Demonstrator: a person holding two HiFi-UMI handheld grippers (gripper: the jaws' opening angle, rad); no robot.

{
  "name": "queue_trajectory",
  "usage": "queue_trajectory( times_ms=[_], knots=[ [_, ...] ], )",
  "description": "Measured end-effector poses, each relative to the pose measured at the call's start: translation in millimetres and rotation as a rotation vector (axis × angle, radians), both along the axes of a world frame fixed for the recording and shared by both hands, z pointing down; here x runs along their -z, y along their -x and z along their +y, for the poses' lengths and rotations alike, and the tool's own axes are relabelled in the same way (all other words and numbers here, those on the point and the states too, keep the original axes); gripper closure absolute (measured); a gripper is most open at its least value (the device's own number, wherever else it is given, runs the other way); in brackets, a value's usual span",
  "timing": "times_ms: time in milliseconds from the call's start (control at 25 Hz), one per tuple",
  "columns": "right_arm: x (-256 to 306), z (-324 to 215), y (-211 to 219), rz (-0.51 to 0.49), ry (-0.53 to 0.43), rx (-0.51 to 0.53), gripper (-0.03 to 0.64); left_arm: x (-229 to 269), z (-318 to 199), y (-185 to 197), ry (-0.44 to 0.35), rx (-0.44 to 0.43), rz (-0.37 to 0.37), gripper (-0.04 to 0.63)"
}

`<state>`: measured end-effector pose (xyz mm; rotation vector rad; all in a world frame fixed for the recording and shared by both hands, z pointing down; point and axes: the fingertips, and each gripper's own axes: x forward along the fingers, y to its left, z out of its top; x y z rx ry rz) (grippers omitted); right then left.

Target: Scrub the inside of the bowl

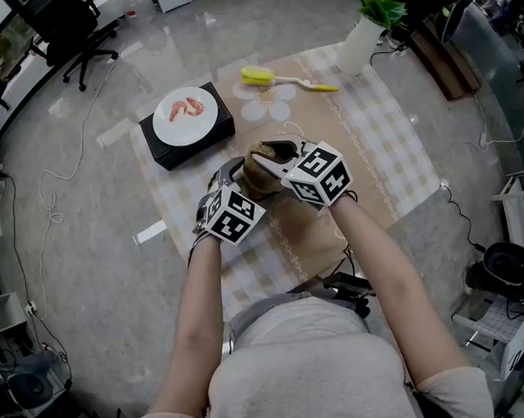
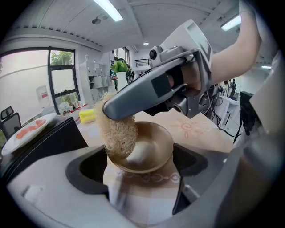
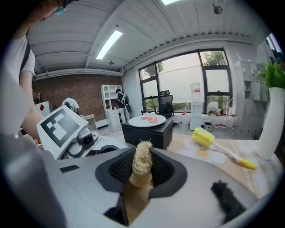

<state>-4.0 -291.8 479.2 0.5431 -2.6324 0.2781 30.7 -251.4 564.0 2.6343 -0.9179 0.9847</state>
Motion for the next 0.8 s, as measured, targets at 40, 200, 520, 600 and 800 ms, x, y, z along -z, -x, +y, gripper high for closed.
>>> queue_trajectory(
  times_ms=[40, 200, 520, 600, 800],
  knots=[
    [-1, -3, -1, 0.008, -0.006, -0.009, 0.523, 0, 0, 0, 0.000, 0.000, 0.000, 0.124],
    [-6, -17, -10, 0.054, -0.038, -0.047, 0.524, 0, 0, 0, 0.000, -0.001, -0.002, 0.124],
    [-8, -23, -29, 0.101, -0.054, -0.068, 0.523, 1, 1, 0, 0.000, 0.001, -0.001, 0.124],
    [-9, -21, -32, 0.121, -0.063, -0.064, 0.523, 1, 1, 0, 0.000, 0.002, -0.001, 0.124],
    [-12, -14, -40, 0.174, -0.077, -0.043, 0.523, 0, 0, 0, -0.003, 0.010, 0.001, 0.126]
  ],
)
